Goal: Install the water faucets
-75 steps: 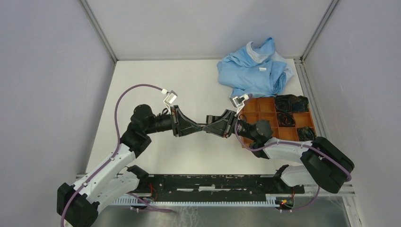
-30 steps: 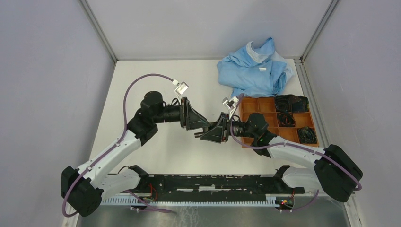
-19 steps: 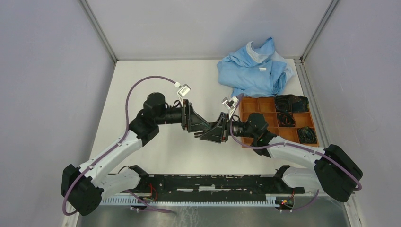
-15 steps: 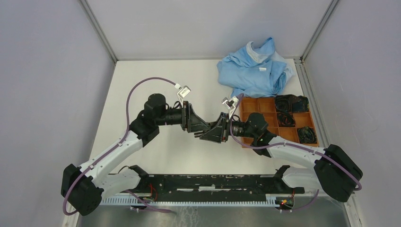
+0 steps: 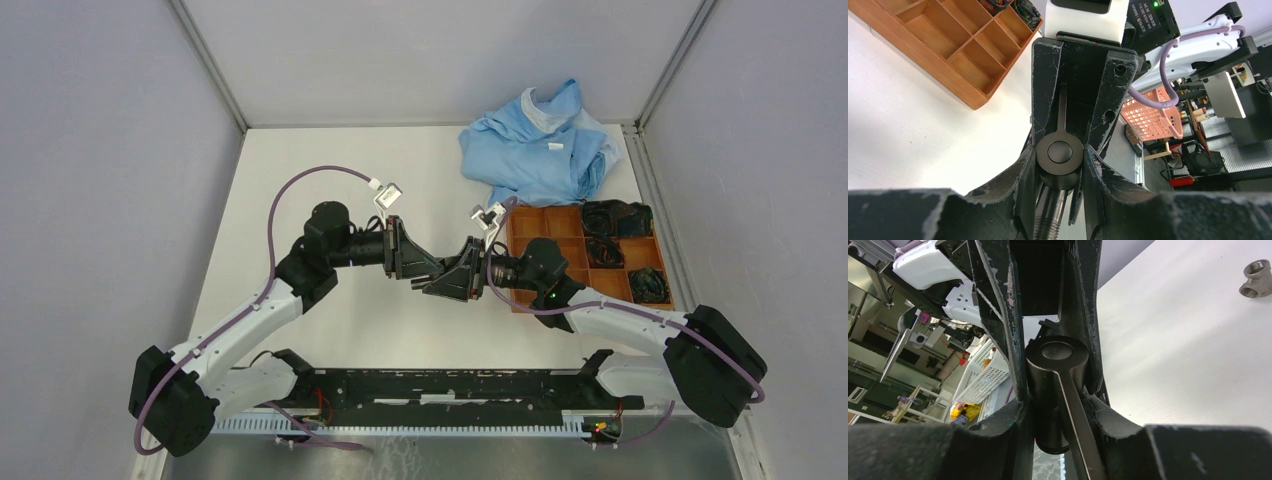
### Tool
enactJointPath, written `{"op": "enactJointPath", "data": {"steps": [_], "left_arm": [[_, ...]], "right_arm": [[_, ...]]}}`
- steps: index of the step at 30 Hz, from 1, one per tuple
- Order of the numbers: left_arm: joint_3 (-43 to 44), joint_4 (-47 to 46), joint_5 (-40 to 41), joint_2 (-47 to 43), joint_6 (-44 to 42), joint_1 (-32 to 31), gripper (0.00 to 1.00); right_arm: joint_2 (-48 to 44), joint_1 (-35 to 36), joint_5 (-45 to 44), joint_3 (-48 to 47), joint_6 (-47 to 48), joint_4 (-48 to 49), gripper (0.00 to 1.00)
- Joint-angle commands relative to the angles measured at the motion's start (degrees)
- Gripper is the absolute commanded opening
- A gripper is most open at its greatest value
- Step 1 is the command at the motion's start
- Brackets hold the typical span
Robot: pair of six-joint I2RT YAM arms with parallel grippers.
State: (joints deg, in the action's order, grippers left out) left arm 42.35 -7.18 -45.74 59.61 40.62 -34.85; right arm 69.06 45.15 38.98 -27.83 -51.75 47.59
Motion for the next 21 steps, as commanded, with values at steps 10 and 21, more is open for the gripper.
{"op": "enactJointPath", "data": {"steps": [10,21], "left_arm": [[-0.11,-7.11,-5.77,-0.82,2.45,-0.32,0.02],[0.16,-6.79,-6.79,-0.99,2.03,-0.56,0.02]], "right_arm": [[0.88,0.29,1.8,-1.41,-1.77,9.4,0.5],[3.96,2.09,0.38,-3.89,-1.72,8.38,0.45]]}}
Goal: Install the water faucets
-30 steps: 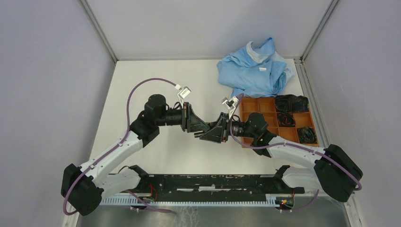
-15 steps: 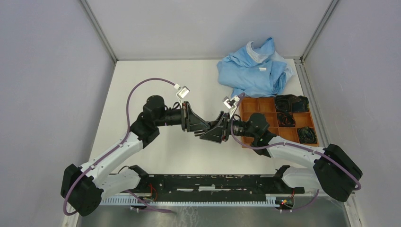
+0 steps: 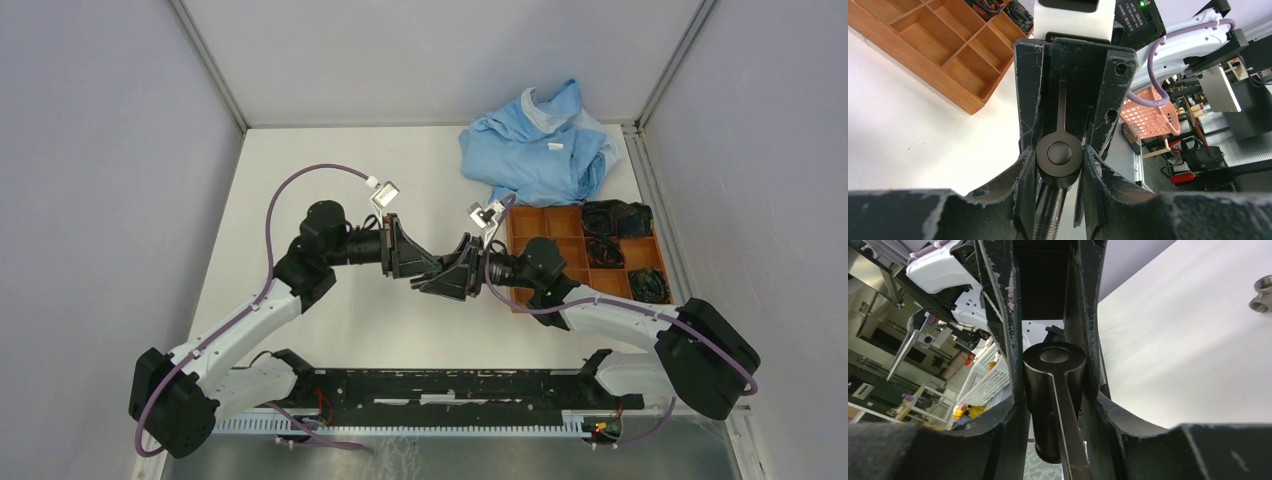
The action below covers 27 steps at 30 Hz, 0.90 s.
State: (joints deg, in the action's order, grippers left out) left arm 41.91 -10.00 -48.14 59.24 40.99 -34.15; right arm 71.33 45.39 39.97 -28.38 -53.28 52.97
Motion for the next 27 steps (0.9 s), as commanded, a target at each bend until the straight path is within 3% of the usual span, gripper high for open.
{"op": "enactJointPath", "data": {"steps": [1,5,10,11,12,14,15,17,22,27], "left_arm": [[0.7,-3.93,-4.48,-0.69,1.64,-1.27,0.02],[0.87,-2.96,-4.42,-0.88,1.47,-1.27,0.02],[1.49,-0.83,-2.81,-1.45,0.86,-1.34,0.02],[2.0,0.87,-1.58,-1.48,0.15,-1.29,0.07],[3.03,3.23,-0.02,-1.57,-1.04,-1.27,0.24],[5.15,7.93,1.95,-1.8,-3.69,-1.27,0.69],[6.6,11.39,2.52,-2.29,-5.95,-1.27,0.85],[9.33,16.93,4.22,-4.35,-9.83,-1.28,0.97],[12.3,24.86,8.73,-9.76,-15.32,-1.24,0.98],[8.84,18.52,2.7,-8.98,-10.79,-1.31,0.89]], "right_arm": [[2.04,2.0,-0.83,-3.36,-0.48,3.39,0.41],[2.77,2.42,-1.73,-3.01,-1.57,4.68,0.0],[2.31,2.72,-1.82,-1.75,-1.66,5.65,0.0],[1.83,2.71,-1.82,-1.26,-1.58,6.06,0.0],[1.35,2.68,-1.9,-0.76,-1.28,6.11,0.0],[-0.18,2.67,-2.22,0.47,0.13,5.52,0.0],[-1.01,2.69,-2.43,1.13,1.14,4.87,0.0],[-3.32,2.66,-2.48,3.14,3.04,4.27,0.0],[-11.49,2.6,-5.09,7.76,9.08,2.62,0.0],[-14.42,2.58,-2.83,7.19,15.82,-3.43,0.0]]}}
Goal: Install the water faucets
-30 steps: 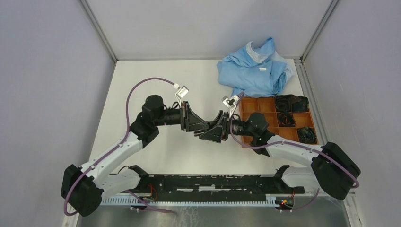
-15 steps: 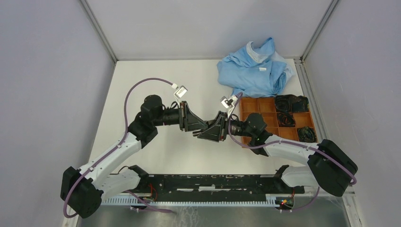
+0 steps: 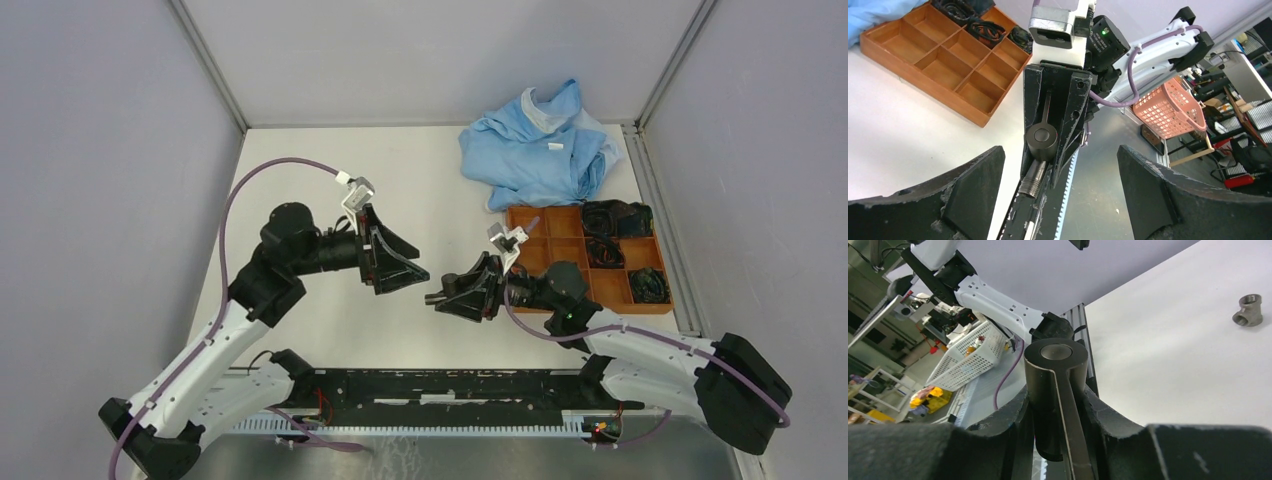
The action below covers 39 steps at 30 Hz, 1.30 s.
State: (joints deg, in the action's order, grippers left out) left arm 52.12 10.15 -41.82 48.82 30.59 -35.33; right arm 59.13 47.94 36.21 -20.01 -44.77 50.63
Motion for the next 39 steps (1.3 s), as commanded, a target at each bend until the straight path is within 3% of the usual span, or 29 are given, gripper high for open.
{"op": "enactJointPath", "data": {"steps": [1,3,9,14,19,21,26,39], "left_arm": [[-1.97,-2.95,-7.23,2.25,0.5,-0.35,0.89],[-2.91,-4.6,-9.64,3.49,1.64,-1.89,0.89],[-2.36,-4.65,-7.09,5.77,0.52,-6.41,0.88],[-1.78,-5.4,-5.63,9.44,0.21,-8.05,0.64],[-1.34,-6.58,-5.56,10.67,0.22,-8.94,0.57],[-1.28,-6.81,-5.27,10.76,0.34,-9.12,0.48],[-1.32,-6.82,-4.8,11.51,0.65,-9.37,0.03],[1.16,-8.83,-4.09,15.24,1.01,-11.12,0.02]], "right_arm": [[-2.71,0.05,1.63,-1.46,8.19,-2.39,0.0],[-3.5,0.04,2.66,-1.86,9.3,-3.77,0.0],[-5.33,0.07,5.03,-1.56,11.82,-4.07,0.0],[-5.37,0.13,5.82,-2.29,12.33,-4.43,0.0],[-5.09,0.11,5.89,-2.59,12.3,-4.62,0.0],[-5.1,0.05,5.81,-2.58,12.32,-4.66,0.0],[-4.91,0.09,5.89,-2.77,12.36,-4.5,0.0],[-1.74,1.22,9.1,-5.74,12.26,-7.31,0.0]]}}
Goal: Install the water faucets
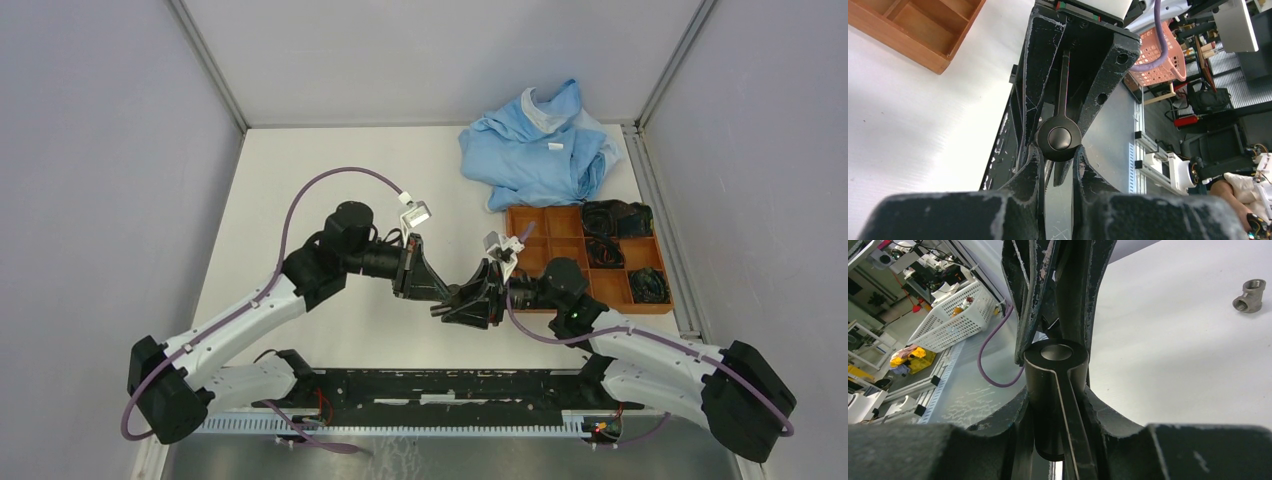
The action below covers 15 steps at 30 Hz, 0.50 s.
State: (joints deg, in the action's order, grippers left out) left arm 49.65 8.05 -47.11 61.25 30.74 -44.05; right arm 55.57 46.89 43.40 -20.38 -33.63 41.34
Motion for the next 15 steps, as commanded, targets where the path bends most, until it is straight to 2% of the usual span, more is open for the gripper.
{"op": "enactJointPath", "data": {"steps": [1,15], "left_arm": [[3.81,-6.85,1.35,2.92,0.82,-2.44,0.02],[4.61,-14.33,0.8,5.6,4.59,-4.16,0.02]], "right_arm": [[1.82,2.4,1.87,-5.39,1.45,1.35,0.0],[1.66,2.96,2.98,-5.39,3.62,-0.32,0.0]]}}
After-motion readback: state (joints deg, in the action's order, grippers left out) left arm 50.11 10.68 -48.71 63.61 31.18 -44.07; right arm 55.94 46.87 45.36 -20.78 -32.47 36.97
